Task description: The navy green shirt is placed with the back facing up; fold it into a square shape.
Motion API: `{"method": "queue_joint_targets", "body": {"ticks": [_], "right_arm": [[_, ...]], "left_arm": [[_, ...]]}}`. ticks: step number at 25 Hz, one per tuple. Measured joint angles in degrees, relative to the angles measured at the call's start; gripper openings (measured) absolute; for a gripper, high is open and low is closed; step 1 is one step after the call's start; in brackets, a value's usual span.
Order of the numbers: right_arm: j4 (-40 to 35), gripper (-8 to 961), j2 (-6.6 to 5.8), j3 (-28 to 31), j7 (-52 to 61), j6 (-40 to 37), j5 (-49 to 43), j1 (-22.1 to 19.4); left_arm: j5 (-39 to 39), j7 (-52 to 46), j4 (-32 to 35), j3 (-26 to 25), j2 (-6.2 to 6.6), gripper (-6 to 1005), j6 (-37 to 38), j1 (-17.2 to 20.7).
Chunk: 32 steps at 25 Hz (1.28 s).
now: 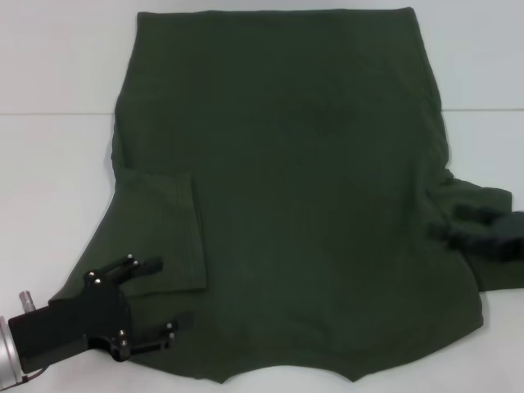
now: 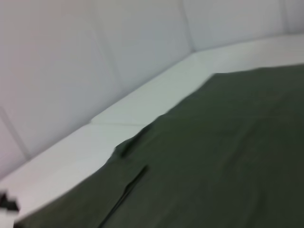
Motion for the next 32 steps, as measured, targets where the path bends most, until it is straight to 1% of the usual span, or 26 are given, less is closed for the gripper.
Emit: {"method": "queue_joint_targets", "body": {"ticks": [2, 5, 9, 11, 13, 15, 18, 21, 24, 26, 29, 32], "right_arm": [[-5.69, 891, -1.10, -0.23, 10.54, -1.95, -1.29, -0.64], [-14.01, 891, -3.51, -0.24, 27.99, -5.66, -5.89, -0.30], [-19.89, 891, -6.06, -0.29, 47.84, -8.80, -15.63, 1.61], [-20.94, 891, -7.33, -0.29, 54.34, -10.01, -21.46, 3.17], [-21.11, 891, -8.43, -0.04, 56.79, -10.70, -25.94, 4.73], [-21.04, 890, -9.19, 0.31, 58.09, -11.01, -29.20, 6.13], [-20.40, 890, -9.55, 0.13, 59.01, -9.91, -32.24, 7.38], [-17.60, 890, -9.41, -0.14, 59.04, -7.26, -34.52, 8.79], [-11.82, 889, -9.62, -1.18, 58.32, -4.10, -34.89, 10.46], [-9.32, 889, -9.78, -2.29, 58.19, -2.06, -34.92, 11.09], [-6.85, 888, -9.72, -3.72, 57.92, 0.54, -34.95, 11.62], [-6.01, 887, -9.52, -4.90, 57.78, 2.23, -34.98, 11.89]], "left_arm": [[0.20, -0.41, 0.01, -0.78, 0.11, 776, 0.75, 0.04], [0.29, -1.00, 0.15, -1.48, 0.31, 879, 1.45, -0.22], [0.26, -1.59, 0.55, -1.52, 0.42, 898, 2.12, -0.65], [0.08, -1.81, 0.56, -1.50, 0.46, 908, 2.45, -0.98], [0.03, -2.00, 0.48, -1.49, 0.47, 908, 2.45, -1.24], [-0.03, -2.16, 0.37, -1.49, 0.52, 908, 2.24, -1.36], [-0.07, -2.32, 0.32, -1.50, 0.59, 908, 2.07, -1.43], [-0.26, -2.46, 0.26, -1.49, 0.59, 908, 2.07, -1.43], [-0.52, -2.55, 0.22, -1.71, 0.57, 908, 2.05, -1.42], [-0.52, -2.60, 0.21, -2.00, 0.56, 908, 2.00, -1.41], [-0.53, -2.66, 0.19, -2.25, 0.54, 908, 1.99, -1.39], [-0.53, -2.71, 0.17, -2.31, 0.53, 908, 1.96, -1.33]]}}
